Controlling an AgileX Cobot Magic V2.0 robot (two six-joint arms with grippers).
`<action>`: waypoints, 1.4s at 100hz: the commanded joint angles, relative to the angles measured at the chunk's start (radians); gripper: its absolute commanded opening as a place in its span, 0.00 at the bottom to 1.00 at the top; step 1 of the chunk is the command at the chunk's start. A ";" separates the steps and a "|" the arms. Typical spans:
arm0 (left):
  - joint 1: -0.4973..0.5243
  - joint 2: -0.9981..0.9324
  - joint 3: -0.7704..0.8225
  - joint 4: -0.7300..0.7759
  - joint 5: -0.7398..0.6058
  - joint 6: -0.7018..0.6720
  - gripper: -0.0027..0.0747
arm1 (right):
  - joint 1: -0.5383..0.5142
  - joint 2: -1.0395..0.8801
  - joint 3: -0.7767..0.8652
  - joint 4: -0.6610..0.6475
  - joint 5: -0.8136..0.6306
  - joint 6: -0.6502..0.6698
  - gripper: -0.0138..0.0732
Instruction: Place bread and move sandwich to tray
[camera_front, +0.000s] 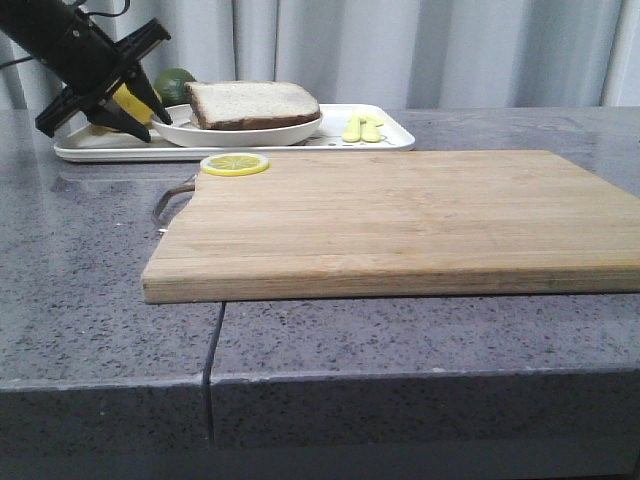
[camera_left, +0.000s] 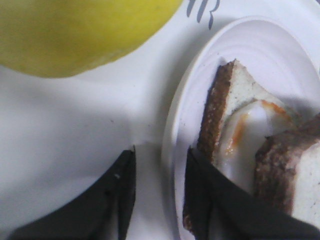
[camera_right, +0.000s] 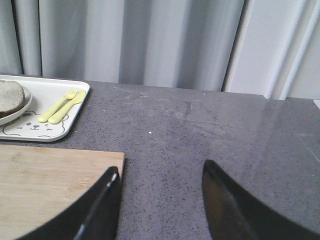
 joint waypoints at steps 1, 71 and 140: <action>0.001 -0.093 -0.028 -0.003 -0.012 -0.008 0.33 | -0.005 0.001 -0.028 -0.006 -0.072 -0.002 0.60; 0.007 -0.277 -0.169 0.248 0.115 0.013 0.32 | -0.005 0.001 -0.028 -0.006 -0.058 -0.002 0.60; -0.066 -0.820 0.077 0.305 0.008 0.161 0.32 | -0.005 0.001 -0.028 -0.006 -0.020 -0.002 0.60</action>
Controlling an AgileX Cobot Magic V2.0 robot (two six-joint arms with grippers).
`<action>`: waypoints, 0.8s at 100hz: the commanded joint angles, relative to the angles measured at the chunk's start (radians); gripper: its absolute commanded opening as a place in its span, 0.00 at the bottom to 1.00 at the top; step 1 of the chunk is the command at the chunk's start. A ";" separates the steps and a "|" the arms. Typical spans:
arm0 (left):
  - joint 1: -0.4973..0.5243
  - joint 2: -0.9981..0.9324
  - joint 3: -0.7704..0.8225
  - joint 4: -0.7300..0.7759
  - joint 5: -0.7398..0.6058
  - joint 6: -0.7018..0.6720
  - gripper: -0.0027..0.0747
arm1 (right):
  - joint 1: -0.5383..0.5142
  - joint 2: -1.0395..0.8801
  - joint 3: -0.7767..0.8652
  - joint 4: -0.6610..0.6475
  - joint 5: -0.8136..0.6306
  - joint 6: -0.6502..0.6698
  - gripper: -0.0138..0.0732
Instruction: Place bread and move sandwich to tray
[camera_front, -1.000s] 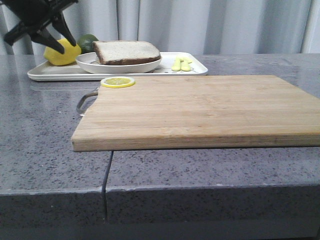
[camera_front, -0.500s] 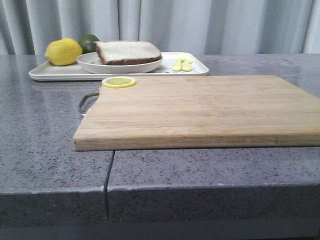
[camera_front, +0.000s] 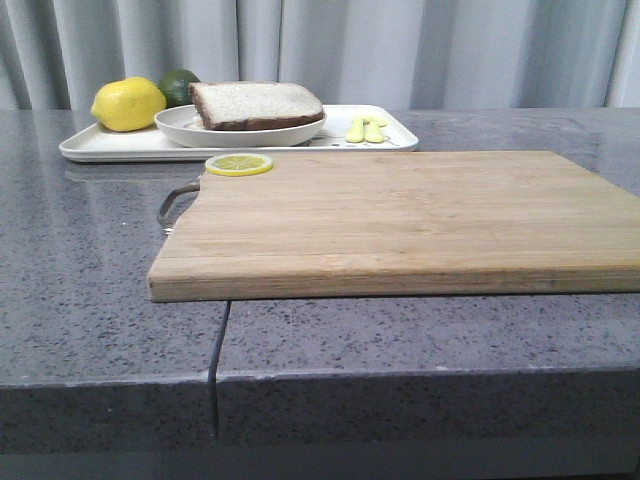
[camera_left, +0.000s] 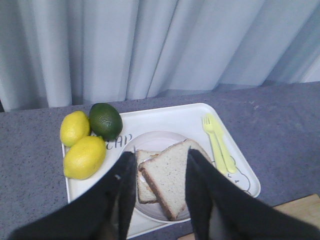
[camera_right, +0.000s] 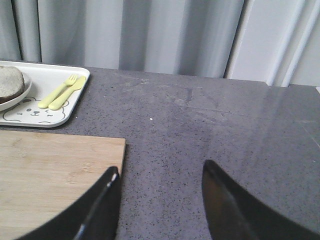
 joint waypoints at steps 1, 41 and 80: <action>-0.026 -0.127 0.102 -0.006 -0.127 0.013 0.32 | -0.005 0.001 -0.028 -0.006 -0.068 -0.002 0.60; -0.067 -0.692 0.983 -0.007 -0.657 0.027 0.32 | -0.005 0.001 -0.028 -0.006 -0.091 -0.002 0.60; -0.067 -1.173 1.542 -0.007 -0.921 0.027 0.32 | -0.005 0.000 0.060 -0.007 -0.200 -0.003 0.60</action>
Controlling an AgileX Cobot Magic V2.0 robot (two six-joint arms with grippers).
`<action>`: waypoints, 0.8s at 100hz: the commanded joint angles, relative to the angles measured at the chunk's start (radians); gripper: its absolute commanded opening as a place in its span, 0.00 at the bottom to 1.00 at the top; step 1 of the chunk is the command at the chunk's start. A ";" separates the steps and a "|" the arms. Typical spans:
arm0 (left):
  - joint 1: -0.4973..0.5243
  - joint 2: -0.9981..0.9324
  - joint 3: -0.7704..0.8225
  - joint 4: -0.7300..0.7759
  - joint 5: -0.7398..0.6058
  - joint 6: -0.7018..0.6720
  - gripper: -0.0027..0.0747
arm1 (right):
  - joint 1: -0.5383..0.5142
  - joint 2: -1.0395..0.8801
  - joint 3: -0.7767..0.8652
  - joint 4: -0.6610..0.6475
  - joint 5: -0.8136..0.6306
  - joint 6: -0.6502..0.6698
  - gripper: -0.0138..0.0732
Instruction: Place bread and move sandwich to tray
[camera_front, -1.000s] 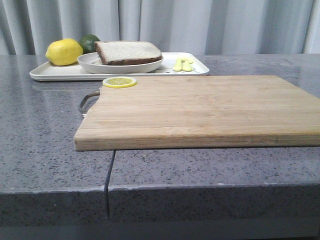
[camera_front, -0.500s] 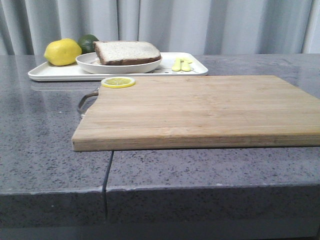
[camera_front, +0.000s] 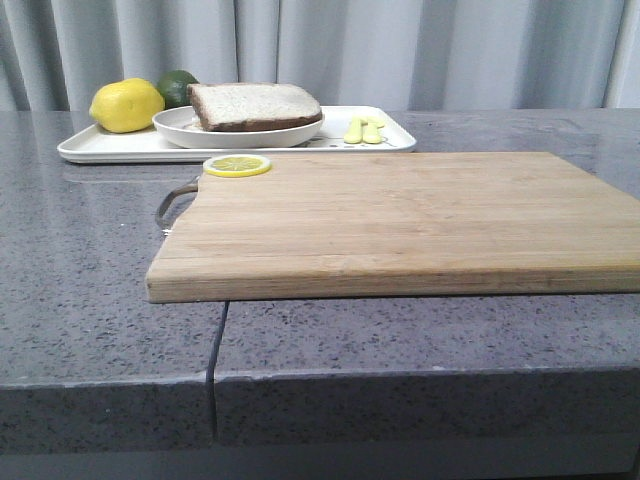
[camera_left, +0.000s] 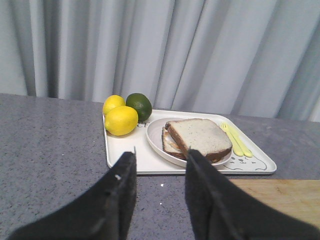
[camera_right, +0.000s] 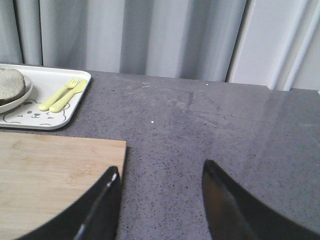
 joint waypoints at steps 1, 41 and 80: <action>-0.008 -0.080 0.053 -0.007 -0.121 0.001 0.32 | -0.005 0.000 0.009 -0.007 -0.130 -0.003 0.60; -0.008 -0.213 0.254 -0.005 -0.117 0.001 0.32 | -0.005 -0.075 0.126 -0.007 -0.180 -0.003 0.60; -0.008 -0.213 0.269 -0.005 -0.117 0.001 0.07 | -0.005 -0.075 0.126 -0.007 -0.184 -0.003 0.17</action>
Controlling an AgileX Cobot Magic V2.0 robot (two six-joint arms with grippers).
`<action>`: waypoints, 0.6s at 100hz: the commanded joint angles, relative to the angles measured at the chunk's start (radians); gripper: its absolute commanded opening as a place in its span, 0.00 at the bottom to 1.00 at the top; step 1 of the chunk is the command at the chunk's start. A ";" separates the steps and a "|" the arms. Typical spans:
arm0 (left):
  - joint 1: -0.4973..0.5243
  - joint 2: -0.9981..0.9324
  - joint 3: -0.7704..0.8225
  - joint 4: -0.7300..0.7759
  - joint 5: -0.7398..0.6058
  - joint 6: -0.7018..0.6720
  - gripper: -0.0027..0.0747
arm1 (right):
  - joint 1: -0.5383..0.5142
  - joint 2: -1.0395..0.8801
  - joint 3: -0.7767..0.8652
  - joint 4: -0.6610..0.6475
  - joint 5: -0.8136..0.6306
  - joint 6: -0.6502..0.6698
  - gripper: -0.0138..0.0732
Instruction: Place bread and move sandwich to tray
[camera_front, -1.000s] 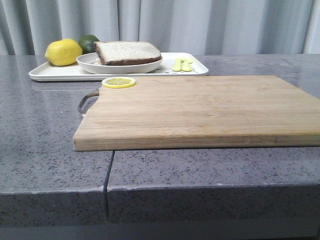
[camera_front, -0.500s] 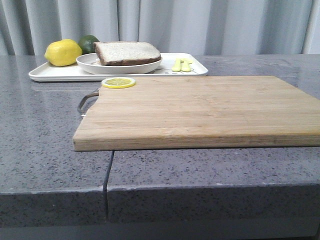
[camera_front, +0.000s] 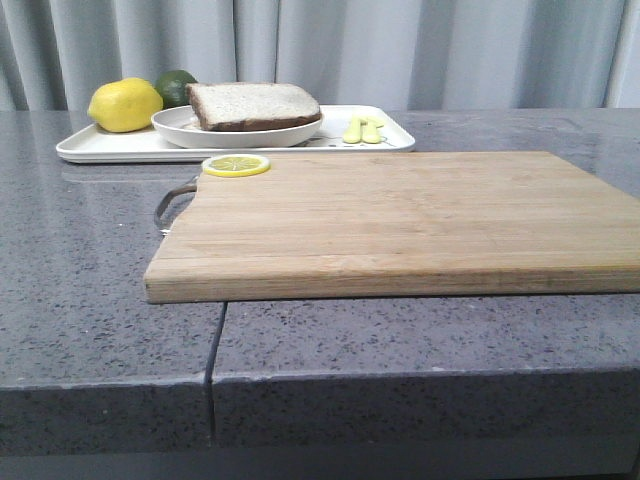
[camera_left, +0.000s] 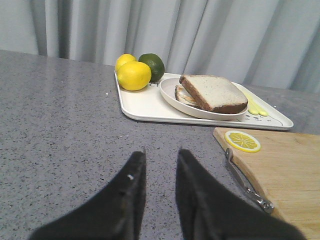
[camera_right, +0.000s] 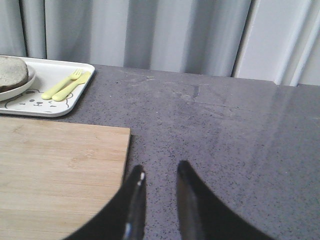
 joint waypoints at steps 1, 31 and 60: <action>-0.008 0.006 -0.030 -0.005 -0.080 0.001 0.05 | -0.005 0.006 -0.026 -0.007 -0.080 -0.003 0.16; -0.008 0.006 -0.030 -0.005 -0.080 0.001 0.01 | -0.005 0.006 -0.026 -0.007 -0.086 -0.003 0.08; -0.008 0.006 -0.030 -0.005 -0.080 0.001 0.01 | -0.005 0.006 -0.026 -0.007 -0.086 -0.003 0.08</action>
